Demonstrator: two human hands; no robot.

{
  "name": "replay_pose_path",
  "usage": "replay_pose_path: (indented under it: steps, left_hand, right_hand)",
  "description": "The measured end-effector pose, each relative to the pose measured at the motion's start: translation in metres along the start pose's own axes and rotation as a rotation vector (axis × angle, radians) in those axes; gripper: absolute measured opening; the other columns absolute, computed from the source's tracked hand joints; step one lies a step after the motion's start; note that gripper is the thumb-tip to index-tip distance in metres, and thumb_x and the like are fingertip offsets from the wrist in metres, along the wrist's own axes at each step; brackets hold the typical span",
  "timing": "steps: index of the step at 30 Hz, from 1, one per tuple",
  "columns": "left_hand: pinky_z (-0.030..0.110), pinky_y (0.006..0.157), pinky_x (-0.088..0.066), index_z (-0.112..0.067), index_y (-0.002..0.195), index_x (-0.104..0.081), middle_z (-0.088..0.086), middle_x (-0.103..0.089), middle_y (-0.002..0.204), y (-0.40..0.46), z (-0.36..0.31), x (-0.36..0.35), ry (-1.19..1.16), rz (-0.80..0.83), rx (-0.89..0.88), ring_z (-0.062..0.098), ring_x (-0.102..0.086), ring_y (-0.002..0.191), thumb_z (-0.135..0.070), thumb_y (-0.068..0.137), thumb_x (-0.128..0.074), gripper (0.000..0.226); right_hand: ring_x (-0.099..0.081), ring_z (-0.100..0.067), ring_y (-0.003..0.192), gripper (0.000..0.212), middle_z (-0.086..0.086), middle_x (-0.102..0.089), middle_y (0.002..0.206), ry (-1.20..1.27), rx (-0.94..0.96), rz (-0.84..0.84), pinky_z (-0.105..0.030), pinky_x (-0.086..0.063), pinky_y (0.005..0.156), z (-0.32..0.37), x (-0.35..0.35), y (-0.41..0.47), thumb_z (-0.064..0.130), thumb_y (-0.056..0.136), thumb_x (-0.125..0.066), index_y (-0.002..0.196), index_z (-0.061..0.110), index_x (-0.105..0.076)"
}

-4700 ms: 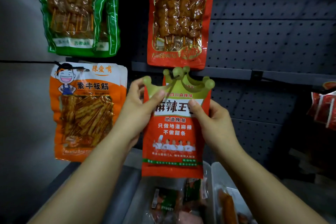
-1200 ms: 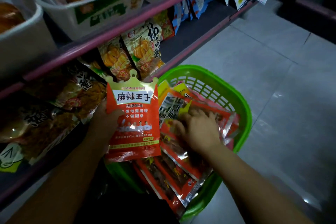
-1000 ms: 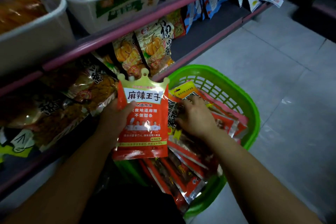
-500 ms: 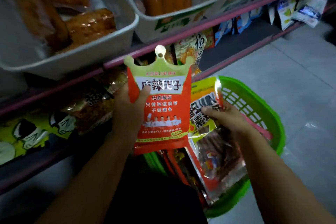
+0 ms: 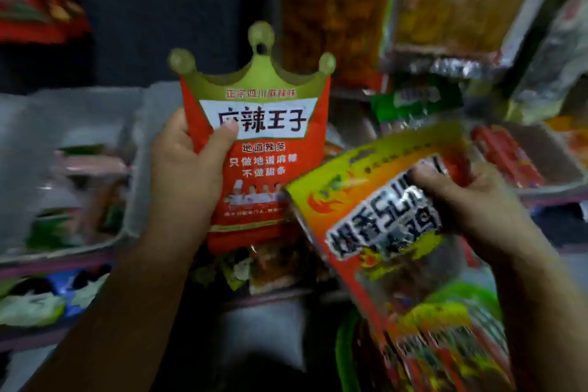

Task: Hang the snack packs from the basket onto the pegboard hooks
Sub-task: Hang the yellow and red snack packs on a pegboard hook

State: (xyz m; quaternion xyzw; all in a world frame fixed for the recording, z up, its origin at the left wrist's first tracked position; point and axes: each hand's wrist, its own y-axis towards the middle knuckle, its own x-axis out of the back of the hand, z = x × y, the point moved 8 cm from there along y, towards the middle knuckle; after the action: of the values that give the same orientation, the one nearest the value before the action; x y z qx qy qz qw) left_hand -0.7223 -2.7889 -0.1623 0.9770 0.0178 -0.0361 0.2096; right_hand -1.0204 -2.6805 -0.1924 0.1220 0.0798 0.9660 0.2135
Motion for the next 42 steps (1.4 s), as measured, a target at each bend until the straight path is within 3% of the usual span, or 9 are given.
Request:
replay_pose_path:
  steps: [4, 7, 13, 18, 22, 27, 30, 35, 42]
  left_hand:
    - [0.033, 0.07, -0.057, -0.025, 0.096, -0.066, 0.001, -0.075, 0.095, 0.036, -0.043, 0.054, -0.181, -0.041, -0.027, 0.02, -0.072, 0.086, -0.015, 0.078, -0.061, 0.021]
    - [0.027, 0.067, -0.056, -0.02, 0.101, -0.064, 0.003, -0.075, 0.095, 0.055, -0.067, 0.088, -0.275, -0.037, -0.07, 0.018, -0.071, 0.084, -0.002, 0.084, -0.056, 0.026]
    - [0.017, 0.067, -0.053, -0.024, 0.108, -0.05, -0.001, -0.07, 0.099, 0.094, -0.109, 0.174, -0.144, -0.106, -0.17, 0.006, -0.069, 0.082, 0.006, 0.084, -0.057, 0.038]
    - [0.012, 0.083, -0.048, -0.034, 0.118, -0.044, -0.018, -0.054, 0.11, 0.133, -0.156, 0.207, 0.262, -0.156, -0.371, -0.009, -0.056, 0.095, -0.016, 0.082, -0.068, 0.047]
    - [0.011, 0.061, -0.044, -0.029, 0.077, -0.064, -0.004, -0.064, 0.072, 0.166, -0.188, 0.209, 0.373, -0.078, -0.47, 0.0, -0.056, 0.063, -0.013, 0.085, -0.065, 0.018]
    - [0.01, 0.051, -0.042, -0.025, 0.067, -0.066, -0.004, -0.063, 0.06, 0.179, -0.191, 0.22, 0.274, -0.081, -0.504, 0.002, -0.055, 0.055, -0.026, 0.079, -0.069, 0.012]
    - [0.007, 0.052, -0.042, -0.027, 0.069, -0.067, -0.014, -0.065, 0.061, 0.172, -0.189, 0.235, 0.183, -0.192, -0.547, -0.005, -0.057, 0.056, -0.039, 0.071, -0.066, 0.012]
    - [0.01, 0.063, -0.045, -0.031, 0.074, -0.067, -0.011, -0.066, 0.073, 0.167, -0.195, 0.253, 0.239, -0.313, -0.631, -0.005, -0.059, 0.069, -0.022, 0.081, -0.07, 0.012]
    - [0.011, 0.051, -0.045, -0.027, 0.071, -0.07, -0.013, -0.066, 0.06, 0.18, -0.191, 0.248, 0.154, -0.215, -0.481, -0.002, -0.058, 0.055, -0.023, 0.08, -0.069, 0.01]
  right_hand:
    - [-0.06, 0.002, 0.059, 0.016, 0.014, -0.069, 0.063, 0.015, 0.252, 0.182, -0.015, -0.047, 0.056, 0.096, -0.108, 0.03, 0.029, 0.076, -0.077, 0.069, 0.019, -0.067]
    - [-0.069, -0.005, 0.071, 0.021, 0.008, -0.075, 0.081, 0.037, 0.335, 0.344, -0.018, -0.053, 0.064, 0.139, -0.179, 0.035, 0.034, 0.071, -0.071, 0.081, 0.016, -0.068]
    - [-0.072, -0.014, 0.064, 0.01, -0.002, -0.075, 0.073, 0.13, 0.396, 0.493, -0.024, -0.056, 0.058, 0.191, -0.281, 0.048, 0.036, 0.071, -0.07, 0.071, 0.027, -0.072]
    - [-0.071, -0.018, 0.063, 0.008, -0.004, -0.075, 0.072, 0.077, 0.464, 0.506, -0.025, -0.054, 0.056, 0.217, -0.314, 0.054, 0.023, 0.082, -0.07, 0.074, 0.026, -0.071]
    - [-0.072, -0.025, 0.066, 0.007, -0.006, -0.075, 0.074, 0.066, 0.472, 0.502, -0.032, -0.056, 0.06, 0.24, -0.333, 0.069, 0.031, 0.08, -0.069, 0.077, 0.025, -0.071]
    - [-0.072, -0.013, 0.065, 0.008, 0.003, -0.075, 0.073, 0.078, 0.49, 0.545, -0.018, -0.052, 0.055, 0.253, -0.35, 0.078, 0.038, 0.074, -0.068, 0.075, 0.031, -0.071]
    - [-0.073, -0.013, 0.07, 0.018, 0.002, -0.076, 0.078, 0.084, 0.494, 0.624, -0.021, -0.055, 0.061, 0.253, -0.363, 0.072, 0.042, 0.07, -0.067, 0.08, 0.028, -0.071]
    - [-0.072, -0.015, 0.064, 0.016, -0.001, -0.075, 0.073, 0.133, 0.538, 0.655, -0.017, -0.051, 0.055, 0.262, -0.378, 0.065, 0.04, 0.072, -0.067, 0.076, 0.024, -0.07]
    - [-0.072, -0.015, 0.066, 0.011, 0.001, -0.076, 0.075, 0.179, 0.483, 0.647, -0.016, -0.051, 0.055, 0.259, -0.38, 0.073, 0.037, 0.072, -0.067, 0.076, 0.028, -0.072]
